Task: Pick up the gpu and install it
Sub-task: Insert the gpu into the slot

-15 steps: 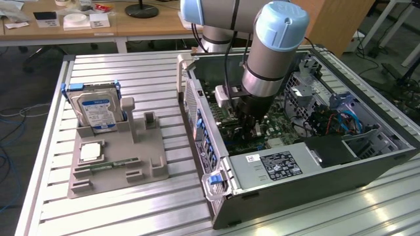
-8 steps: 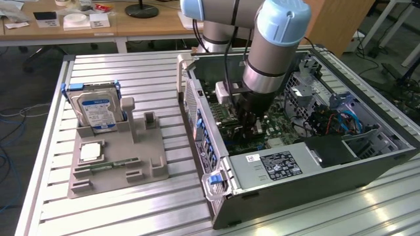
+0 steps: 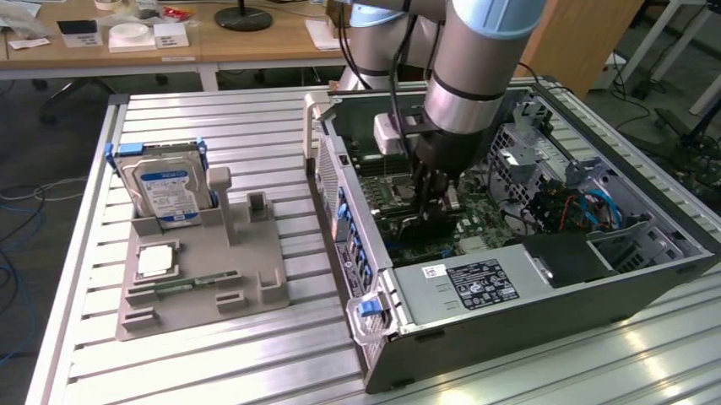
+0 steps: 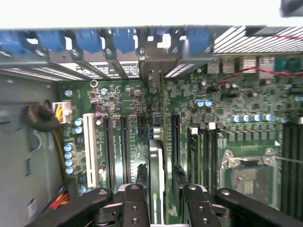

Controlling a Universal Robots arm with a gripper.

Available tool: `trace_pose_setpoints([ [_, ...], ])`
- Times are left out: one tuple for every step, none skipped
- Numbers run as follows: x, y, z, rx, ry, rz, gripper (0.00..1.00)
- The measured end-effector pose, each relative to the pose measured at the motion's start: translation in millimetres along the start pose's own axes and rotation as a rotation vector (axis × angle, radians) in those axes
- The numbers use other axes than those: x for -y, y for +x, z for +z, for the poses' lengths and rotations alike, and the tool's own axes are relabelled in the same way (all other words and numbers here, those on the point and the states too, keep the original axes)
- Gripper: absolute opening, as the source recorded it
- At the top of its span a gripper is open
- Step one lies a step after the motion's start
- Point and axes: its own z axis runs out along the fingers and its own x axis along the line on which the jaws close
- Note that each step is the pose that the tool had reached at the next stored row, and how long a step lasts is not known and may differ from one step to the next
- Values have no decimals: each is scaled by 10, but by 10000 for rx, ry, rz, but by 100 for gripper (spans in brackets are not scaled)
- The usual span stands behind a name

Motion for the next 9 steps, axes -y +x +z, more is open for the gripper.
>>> trace_pose_setpoints([
  [0,-2,-44,0,2,0,35],
  [1,-5,-93,-1,5,0,35],
  [2,-6,-119,-2,8,0,35],
  [2,-7,-119,2,9,0,35],
  [1,-6,-119,1,9,0,33],
  [1,-7,-119,2,10,1,33],
  [2,-7,-119,2,9,0,27],
  [2,-6,-119,1,9,0,21],
  [2,-6,-119,1,9,0,15],
])
